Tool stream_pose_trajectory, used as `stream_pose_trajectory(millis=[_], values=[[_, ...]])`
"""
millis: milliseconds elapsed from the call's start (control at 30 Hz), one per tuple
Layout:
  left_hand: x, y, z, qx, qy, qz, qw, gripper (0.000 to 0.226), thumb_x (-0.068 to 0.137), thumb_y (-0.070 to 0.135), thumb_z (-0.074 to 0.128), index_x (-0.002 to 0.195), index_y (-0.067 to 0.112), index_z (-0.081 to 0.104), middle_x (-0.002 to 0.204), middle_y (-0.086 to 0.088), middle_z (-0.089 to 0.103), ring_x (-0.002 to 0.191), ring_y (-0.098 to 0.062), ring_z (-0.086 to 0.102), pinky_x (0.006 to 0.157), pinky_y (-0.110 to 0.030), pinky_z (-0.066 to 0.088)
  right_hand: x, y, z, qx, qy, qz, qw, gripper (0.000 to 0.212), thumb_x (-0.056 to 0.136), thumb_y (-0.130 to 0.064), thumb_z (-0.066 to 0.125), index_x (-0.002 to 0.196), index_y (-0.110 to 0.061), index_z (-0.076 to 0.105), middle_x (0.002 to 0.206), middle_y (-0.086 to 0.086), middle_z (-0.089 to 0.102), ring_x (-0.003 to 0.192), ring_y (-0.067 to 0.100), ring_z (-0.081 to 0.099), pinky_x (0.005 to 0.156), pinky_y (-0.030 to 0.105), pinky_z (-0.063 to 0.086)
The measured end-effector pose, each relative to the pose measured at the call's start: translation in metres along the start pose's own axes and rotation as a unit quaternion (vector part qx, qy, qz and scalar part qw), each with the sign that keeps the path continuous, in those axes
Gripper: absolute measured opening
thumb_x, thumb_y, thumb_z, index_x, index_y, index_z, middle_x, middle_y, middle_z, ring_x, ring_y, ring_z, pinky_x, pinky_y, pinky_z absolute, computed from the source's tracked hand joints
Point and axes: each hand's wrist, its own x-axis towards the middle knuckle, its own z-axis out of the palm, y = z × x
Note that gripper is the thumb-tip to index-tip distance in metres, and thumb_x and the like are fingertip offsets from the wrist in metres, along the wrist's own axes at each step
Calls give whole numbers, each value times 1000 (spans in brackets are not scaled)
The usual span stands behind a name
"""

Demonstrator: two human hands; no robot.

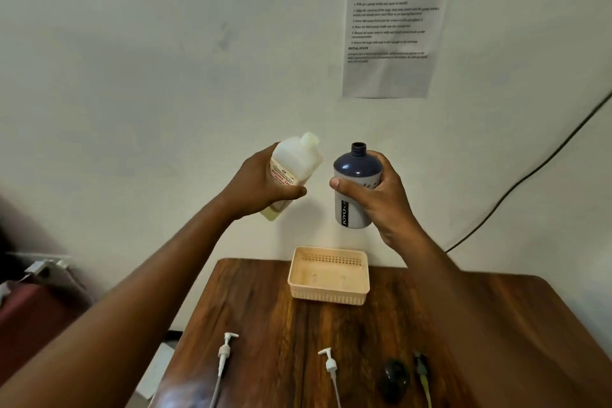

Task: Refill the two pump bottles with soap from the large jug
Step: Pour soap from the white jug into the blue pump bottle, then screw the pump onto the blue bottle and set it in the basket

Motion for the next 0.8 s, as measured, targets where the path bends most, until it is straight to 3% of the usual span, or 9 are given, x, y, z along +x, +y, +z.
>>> stream_pose_trajectory(millis=[100, 233, 367, 467, 533, 600, 667, 800], values=[[-26, -41, 14, -54, 15, -59, 997, 65, 71, 34, 95, 126, 35, 60, 108, 13, 72, 97, -3, 70, 78, -26, 58, -6, 23, 13, -4, -9, 17, 1000, 77, 68, -36, 96, 133, -32, 55, 123, -7, 66, 106, 12, 67, 80, 25, 57], [-63, -91, 34, -81, 17, -121, 989, 82, 59, 43, 96, 130, 36, 56, 115, 13, 69, 104, -6, 69, 85, -36, 64, -19, 56, 32, -9, -27, 37, 999, 86, 58, -40, 96, 133, -31, 55, 125, -9, 64, 104, 5, 66, 75, 17, 57], [-107, -137, 58, -75, 9, -190, 979, 88, 52, 38, 97, 129, 41, 54, 119, 12, 67, 110, -14, 67, 89, -45, 63, -35, 93, 50, -21, -49, 65, 996, 86, 61, -30, 99, 134, -29, 53, 128, -7, 62, 109, 11, 65, 75, 17, 57], [-142, -168, 81, -88, 20, -234, 968, 85, 54, 27, 100, 121, 51, 55, 116, 15, 66, 110, -11, 66, 80, -31, 64, -47, 118, 65, -35, -48, 72, 996, 87, 60, -28, 100, 133, -29, 53, 131, -5, 60, 112, 12, 63, 78, 18, 57], [-164, -186, 99, -118, 34, -281, 952, 87, 58, 17, 101, 129, 41, 55, 115, 17, 64, 110, -2, 64, 70, -12, 56, -52, 131, 72, -41, -49, 75, 995, 87, 60, -28, 100, 133, -29, 52, 132, -5, 59, 113, 11, 62, 80, 17, 57], [-185, -204, 118, -145, 47, -316, 937, 87, 63, 6, 99, 136, 24, 54, 115, 17, 63, 109, 4, 63, 67, -2, 50, -57, 143, 78, -48, -53, 81, 994, 89, 59, -31, 100, 133, -31, 51, 132, -8, 58, 113, 11, 62, 82, 18, 57], [-204, -221, 136, -170, 51, -344, 922, 85, 66, -5, 94, 138, 15, 52, 117, 10, 64, 111, -6, 64, 74, -9, 56, -62, 153, 82, -56, -51, 89, 993, 90, 58, -33, 100, 133, -32, 51, 131, -10, 58, 113, 11, 62, 83, 21, 58], [-234, -249, 169, -178, 52, -384, 904, 77, 73, -7, 88, 138, 12, 51, 125, 4, 62, 113, -7, 61, 93, -18, 55, -68, 168, 87, -78, -42, 98, 991, 88, 58, -36, 100, 130, -41, 49, 127, -22, 56, 114, 10, 61, 85, 22, 57]])
